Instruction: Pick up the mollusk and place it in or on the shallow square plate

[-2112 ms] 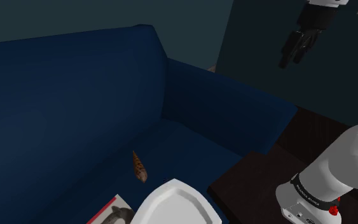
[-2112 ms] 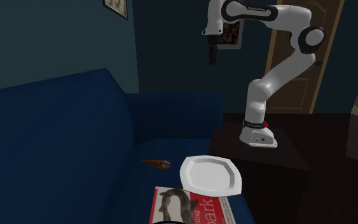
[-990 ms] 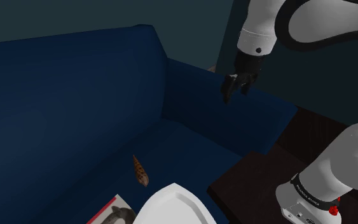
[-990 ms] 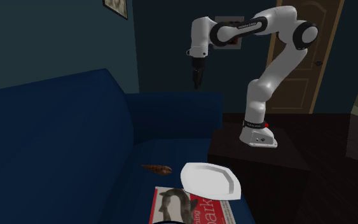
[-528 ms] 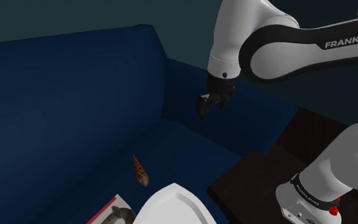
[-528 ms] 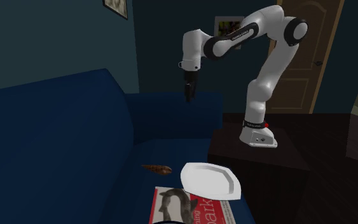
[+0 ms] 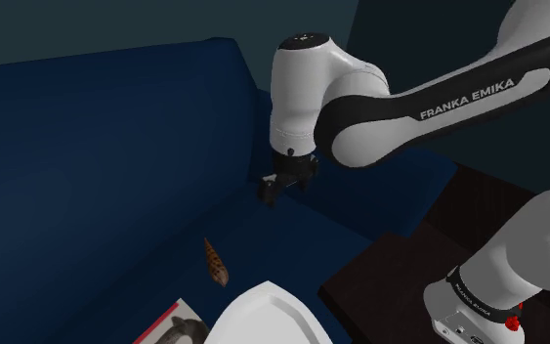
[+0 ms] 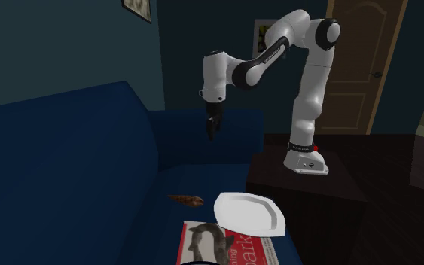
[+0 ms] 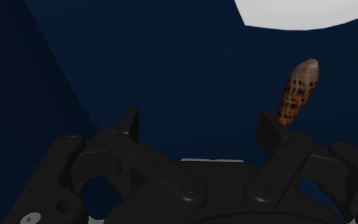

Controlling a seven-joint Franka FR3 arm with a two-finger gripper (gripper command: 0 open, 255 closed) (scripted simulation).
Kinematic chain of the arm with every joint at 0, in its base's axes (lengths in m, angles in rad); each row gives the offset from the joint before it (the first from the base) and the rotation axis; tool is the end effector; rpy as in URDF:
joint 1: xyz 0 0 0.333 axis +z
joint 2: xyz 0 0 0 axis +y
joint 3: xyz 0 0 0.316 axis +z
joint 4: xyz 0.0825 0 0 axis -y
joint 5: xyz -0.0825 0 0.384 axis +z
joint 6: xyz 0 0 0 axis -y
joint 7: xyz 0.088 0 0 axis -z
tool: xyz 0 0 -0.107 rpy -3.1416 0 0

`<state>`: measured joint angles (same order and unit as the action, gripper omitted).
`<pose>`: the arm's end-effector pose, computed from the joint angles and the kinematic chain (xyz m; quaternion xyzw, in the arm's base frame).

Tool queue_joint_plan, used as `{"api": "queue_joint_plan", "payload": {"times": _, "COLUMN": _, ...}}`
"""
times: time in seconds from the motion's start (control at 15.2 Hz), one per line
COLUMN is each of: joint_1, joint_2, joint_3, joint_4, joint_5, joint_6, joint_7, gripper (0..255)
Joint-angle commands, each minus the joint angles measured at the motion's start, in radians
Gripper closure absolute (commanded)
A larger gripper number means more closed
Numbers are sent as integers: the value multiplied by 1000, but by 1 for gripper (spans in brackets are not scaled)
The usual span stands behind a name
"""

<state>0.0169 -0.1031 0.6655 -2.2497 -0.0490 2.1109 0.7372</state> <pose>0.3895 0.3170 0.3949 0.9981 -0.0164 0.0119 0.0588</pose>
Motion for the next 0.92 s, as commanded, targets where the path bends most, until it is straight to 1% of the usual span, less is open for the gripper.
{"api": "queue_joint_plan", "payload": {"times": 0.0, "joint_1": 1, "joint_2": 98, "joint_3": 29, "joint_4": 48, "joint_5": -75, "joint_6": 21, "joint_7": 79, "gripper": 0}}
{"api": "queue_joint_plan", "payload": {"times": 0.13, "joint_1": 20, "joint_2": 196, "joint_3": 41, "joint_4": 99, "joint_5": -156, "joint_6": 32, "joint_7": 157, "gripper": 0}}
{"api": "queue_joint_plan", "payload": {"times": 0.26, "joint_1": 51, "joint_2": 295, "joint_3": 39, "joint_4": 156, "joint_5": -236, "joint_6": 35, "joint_7": 231, "gripper": 0}}
{"api": "queue_joint_plan", "payload": {"times": 0.46, "joint_1": 119, "joint_2": 434, "joint_3": 13, "joint_4": 252, "joint_5": -341, "joint_6": 28, "joint_7": 322, "gripper": 0}}
{"api": "queue_joint_plan", "payload": {"times": 0.66, "joint_1": 195, "joint_2": 564, "joint_3": -24, "joint_4": 360, "joint_5": -421, "joint_6": 12, "joint_7": 387, "gripper": 0}}
{"api": "queue_joint_plan", "payload": {"times": 0.86, "joint_1": 273, "joint_2": 689, "joint_3": -63, "joint_4": 481, "joint_5": -481, "joint_6": -10, "joint_7": 431, "gripper": 0}}
